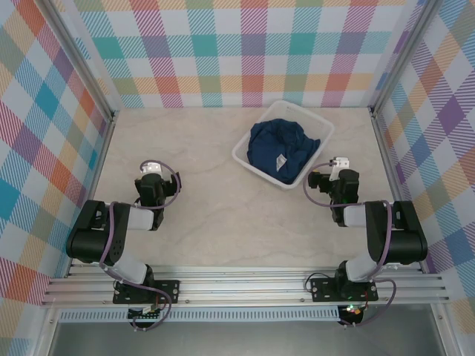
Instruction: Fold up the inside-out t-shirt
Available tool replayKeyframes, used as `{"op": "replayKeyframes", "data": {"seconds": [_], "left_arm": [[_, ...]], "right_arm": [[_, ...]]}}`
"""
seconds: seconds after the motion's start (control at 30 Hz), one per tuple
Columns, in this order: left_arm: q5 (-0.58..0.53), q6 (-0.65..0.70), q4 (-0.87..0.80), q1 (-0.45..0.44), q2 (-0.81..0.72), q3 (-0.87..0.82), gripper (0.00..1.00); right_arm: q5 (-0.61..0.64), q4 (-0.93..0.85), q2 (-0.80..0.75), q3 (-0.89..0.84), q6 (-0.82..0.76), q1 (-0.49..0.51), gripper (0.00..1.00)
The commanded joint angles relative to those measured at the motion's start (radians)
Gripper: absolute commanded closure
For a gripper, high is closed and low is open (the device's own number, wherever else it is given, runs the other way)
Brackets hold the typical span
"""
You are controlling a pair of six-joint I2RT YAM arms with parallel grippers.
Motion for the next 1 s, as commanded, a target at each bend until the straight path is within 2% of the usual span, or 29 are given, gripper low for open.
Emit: {"op": "replayKeyframes", "data": {"seconds": [0.0,0.73,0.8,0.87,0.97], "left_arm": [[0.016,0.0,0.03,0.015,-0.008,-0.003,0.0],[0.018,0.0,0.028,0.017,-0.008,-0.002,0.0],[0.011,-0.001,0.037,0.015,-0.012,-0.004,0.0],[-0.017,-0.016,-0.078,0.018,-0.076,0.03,0.0],[-0.119,-0.072,-0.395,0.018,-0.209,0.138,0.0]], "right_arm": [[-0.016,0.036,-0.005,0.004,-0.005,0.002,0.0],[-0.018,0.035,-0.005,0.005,-0.005,0.003,0.0],[0.018,0.045,-0.014,-0.001,0.006,0.003,0.0],[0.073,0.021,-0.08,-0.016,0.037,-0.003,0.0],[0.248,-0.262,-0.28,0.02,0.144,-0.015,0.0]]}}
